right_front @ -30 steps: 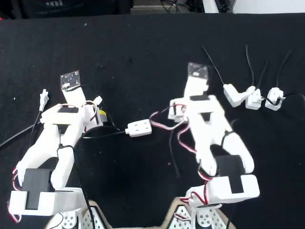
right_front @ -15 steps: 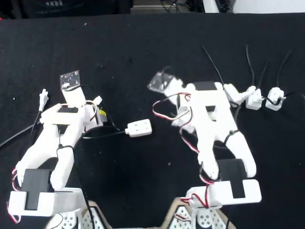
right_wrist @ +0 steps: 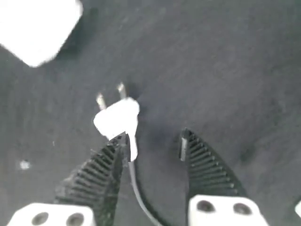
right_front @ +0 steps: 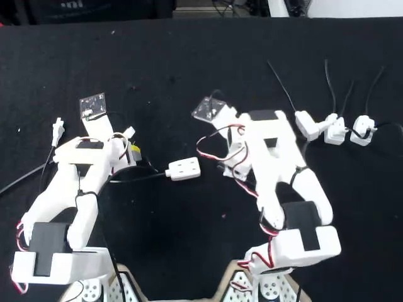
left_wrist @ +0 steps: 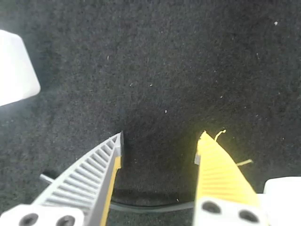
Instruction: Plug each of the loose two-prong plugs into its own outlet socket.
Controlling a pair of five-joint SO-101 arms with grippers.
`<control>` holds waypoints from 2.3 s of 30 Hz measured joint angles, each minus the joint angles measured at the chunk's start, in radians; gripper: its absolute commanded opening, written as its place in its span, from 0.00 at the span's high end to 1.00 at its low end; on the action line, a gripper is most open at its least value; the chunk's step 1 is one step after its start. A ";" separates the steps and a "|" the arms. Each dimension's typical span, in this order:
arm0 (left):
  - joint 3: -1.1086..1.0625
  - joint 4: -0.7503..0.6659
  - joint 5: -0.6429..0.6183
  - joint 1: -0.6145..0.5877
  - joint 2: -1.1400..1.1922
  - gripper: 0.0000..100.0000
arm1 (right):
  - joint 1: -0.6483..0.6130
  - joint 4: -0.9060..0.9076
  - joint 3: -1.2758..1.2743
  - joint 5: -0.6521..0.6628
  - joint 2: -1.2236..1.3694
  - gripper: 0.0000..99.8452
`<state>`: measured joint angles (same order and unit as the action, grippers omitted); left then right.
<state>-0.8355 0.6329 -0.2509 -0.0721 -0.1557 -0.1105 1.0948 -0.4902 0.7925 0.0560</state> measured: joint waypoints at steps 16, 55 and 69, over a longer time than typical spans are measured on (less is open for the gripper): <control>0.000 0.000 0.000 0.000 0.000 0.74 | -0.083 -0.043 -0.201 0.052 -0.052 0.84; 0.000 0.000 0.000 0.000 0.000 0.74 | -0.129 -0.157 -0.456 -0.003 -0.298 0.99; -0.012 0.110 0.000 0.000 -0.117 0.74 | -0.209 -0.110 -0.439 -0.242 -0.628 0.99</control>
<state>-0.8477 0.7434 -0.2509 -0.0721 -0.2723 -0.3191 0.9843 -0.9291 0.5501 -0.5715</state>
